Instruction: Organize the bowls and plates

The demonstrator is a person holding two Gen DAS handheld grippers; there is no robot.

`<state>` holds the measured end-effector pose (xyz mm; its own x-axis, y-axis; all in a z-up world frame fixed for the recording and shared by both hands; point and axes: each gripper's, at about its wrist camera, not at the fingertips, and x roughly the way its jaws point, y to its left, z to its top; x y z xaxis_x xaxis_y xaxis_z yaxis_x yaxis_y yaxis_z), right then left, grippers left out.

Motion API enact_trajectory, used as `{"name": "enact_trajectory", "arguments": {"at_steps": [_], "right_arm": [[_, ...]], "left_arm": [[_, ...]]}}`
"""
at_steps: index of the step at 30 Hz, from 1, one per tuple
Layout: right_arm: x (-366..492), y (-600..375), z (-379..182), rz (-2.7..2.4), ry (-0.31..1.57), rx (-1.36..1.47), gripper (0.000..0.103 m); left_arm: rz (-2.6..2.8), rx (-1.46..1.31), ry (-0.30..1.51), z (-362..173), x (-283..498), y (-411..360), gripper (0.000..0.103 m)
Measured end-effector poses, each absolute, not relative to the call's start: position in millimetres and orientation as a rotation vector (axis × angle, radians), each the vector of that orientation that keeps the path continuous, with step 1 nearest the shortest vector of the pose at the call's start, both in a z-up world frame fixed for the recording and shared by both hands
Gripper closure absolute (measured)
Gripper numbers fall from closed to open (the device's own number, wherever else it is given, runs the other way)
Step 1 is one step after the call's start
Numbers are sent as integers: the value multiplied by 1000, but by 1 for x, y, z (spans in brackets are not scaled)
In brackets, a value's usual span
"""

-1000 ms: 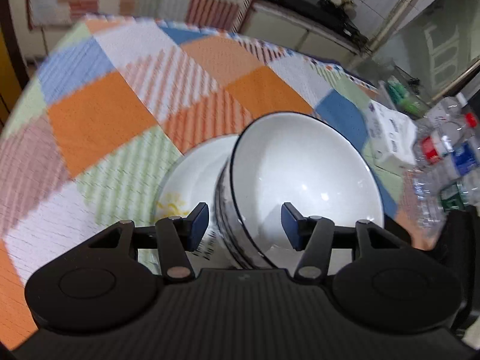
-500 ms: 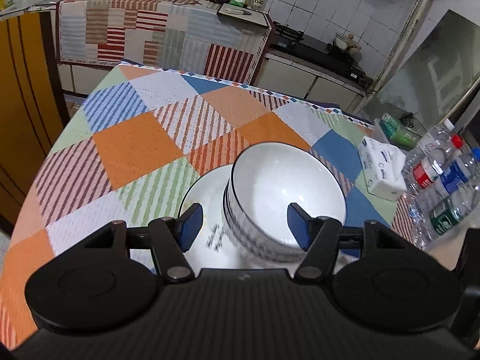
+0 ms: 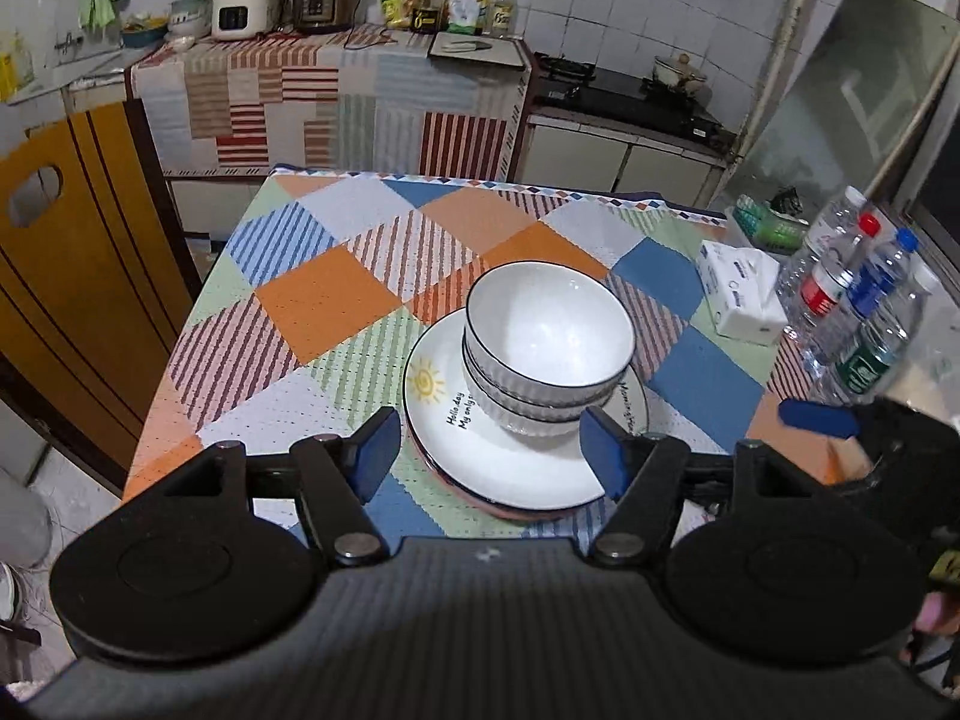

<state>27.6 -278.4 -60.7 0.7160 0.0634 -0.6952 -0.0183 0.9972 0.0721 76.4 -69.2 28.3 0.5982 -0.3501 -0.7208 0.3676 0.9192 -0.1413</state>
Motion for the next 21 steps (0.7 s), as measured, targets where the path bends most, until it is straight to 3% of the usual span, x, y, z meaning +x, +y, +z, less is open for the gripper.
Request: {"name": "enact_trajectory", "arguments": {"at_steps": [14,21], "right_arm": [[-30,-267,-23,-141,774,43,2],[-48,-260,-11,-154,756,52,2]], "left_arm": [[-347,63,767,41,37,-48,28],[-319,100,755,44,27,-36,14]]}}
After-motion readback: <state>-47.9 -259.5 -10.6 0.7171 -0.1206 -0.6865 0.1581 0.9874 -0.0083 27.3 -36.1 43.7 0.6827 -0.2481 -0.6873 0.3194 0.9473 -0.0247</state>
